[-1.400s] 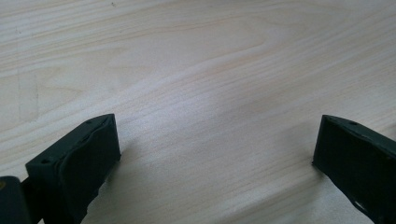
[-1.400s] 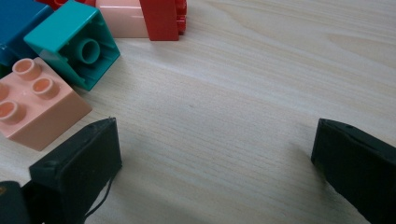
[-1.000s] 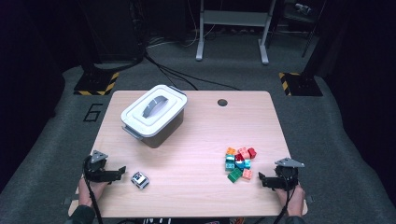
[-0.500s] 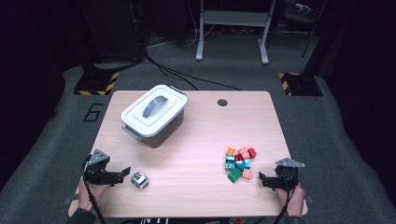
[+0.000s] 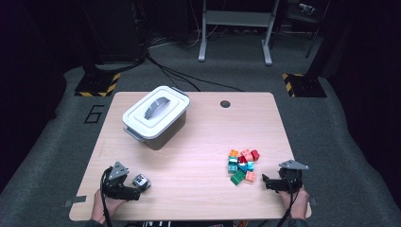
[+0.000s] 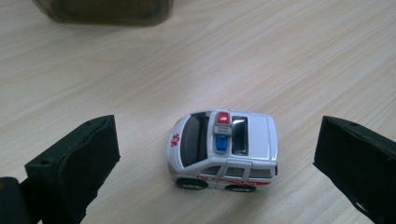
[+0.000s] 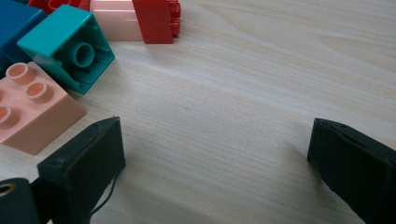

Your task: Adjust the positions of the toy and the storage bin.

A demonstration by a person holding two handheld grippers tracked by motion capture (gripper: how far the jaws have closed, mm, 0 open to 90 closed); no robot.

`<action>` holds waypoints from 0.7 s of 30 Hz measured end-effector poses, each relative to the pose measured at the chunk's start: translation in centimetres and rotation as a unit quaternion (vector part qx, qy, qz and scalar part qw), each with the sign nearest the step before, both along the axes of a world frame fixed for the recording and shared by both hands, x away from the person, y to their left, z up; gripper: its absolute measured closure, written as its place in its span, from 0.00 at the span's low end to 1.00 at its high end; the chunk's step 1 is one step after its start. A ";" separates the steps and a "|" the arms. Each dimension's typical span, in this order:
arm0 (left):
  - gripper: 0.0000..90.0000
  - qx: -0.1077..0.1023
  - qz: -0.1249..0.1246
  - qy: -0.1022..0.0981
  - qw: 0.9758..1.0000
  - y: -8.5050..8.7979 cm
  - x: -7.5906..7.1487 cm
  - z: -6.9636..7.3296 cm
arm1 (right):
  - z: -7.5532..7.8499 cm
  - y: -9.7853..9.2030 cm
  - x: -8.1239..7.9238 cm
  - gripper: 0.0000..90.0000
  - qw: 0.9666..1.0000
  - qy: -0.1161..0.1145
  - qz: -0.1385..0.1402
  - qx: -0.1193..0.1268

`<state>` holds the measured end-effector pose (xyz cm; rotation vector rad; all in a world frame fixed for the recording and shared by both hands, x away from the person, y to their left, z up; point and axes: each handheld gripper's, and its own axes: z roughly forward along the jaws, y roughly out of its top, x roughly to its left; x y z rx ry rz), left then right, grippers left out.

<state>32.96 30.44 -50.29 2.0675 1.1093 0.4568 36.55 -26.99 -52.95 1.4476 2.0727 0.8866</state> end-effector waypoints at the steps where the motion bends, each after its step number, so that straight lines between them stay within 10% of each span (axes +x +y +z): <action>1: 0.00 0.003 -0.001 0.003 1.000 0.0 0.0 -0.2 | 0.0 0.0 0.0 0.03 1.000 0.003 0.002 -0.001; 21: 0.28 0.016 0.005 0.001 1.000 -0.9 0.0 -2.4 | 0.0 0.1 -0.1 0.05 1.000 -0.007 -0.001 -0.006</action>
